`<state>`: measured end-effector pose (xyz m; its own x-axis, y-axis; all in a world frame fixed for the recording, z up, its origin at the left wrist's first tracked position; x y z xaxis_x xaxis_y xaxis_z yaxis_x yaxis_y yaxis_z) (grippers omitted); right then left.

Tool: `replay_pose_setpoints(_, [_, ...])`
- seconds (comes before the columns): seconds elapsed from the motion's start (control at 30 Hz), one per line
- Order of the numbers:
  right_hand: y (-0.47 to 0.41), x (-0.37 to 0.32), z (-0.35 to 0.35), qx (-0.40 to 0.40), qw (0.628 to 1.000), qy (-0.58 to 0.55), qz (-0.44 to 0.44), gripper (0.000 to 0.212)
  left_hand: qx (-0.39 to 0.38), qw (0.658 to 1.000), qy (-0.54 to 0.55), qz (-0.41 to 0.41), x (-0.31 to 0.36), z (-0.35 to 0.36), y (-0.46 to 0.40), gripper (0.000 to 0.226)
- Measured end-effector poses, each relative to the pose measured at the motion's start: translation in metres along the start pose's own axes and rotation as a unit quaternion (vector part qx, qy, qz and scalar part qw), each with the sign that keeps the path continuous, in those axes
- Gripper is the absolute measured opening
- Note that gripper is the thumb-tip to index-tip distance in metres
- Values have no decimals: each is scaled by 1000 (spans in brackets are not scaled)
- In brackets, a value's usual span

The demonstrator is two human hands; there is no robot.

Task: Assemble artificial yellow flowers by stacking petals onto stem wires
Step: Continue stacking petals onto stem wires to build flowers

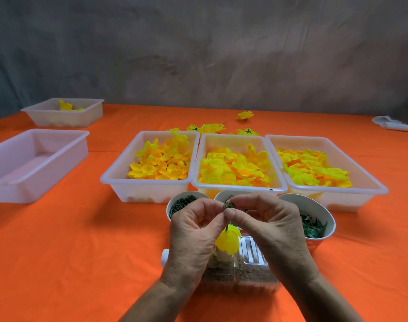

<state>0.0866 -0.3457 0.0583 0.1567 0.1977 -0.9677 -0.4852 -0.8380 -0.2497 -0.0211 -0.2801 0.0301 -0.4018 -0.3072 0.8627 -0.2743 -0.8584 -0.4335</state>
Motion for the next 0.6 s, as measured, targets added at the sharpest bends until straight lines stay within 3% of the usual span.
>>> replay_pose_setpoints(0.5, [-1,1,2,-18,1000,21,10,21,31,999,25,-14,-6,-4,2,21])
replay_pose_setpoints(0.6, [-1,2,1,-23,1000,15,12,21,24,999,25,-8,-6,-4,3,14])
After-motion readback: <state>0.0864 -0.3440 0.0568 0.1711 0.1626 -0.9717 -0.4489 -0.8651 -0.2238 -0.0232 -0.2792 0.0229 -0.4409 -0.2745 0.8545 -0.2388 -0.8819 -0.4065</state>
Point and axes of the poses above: each hand's wrist, its own y-axis away from the middle knuckle, its own z-axis out of the palm, x = y × z, the point moved 3 cm from there along -y, towards the middle knuckle, and after that the axes turned 8 degrees about z, right-handed, at the moved point
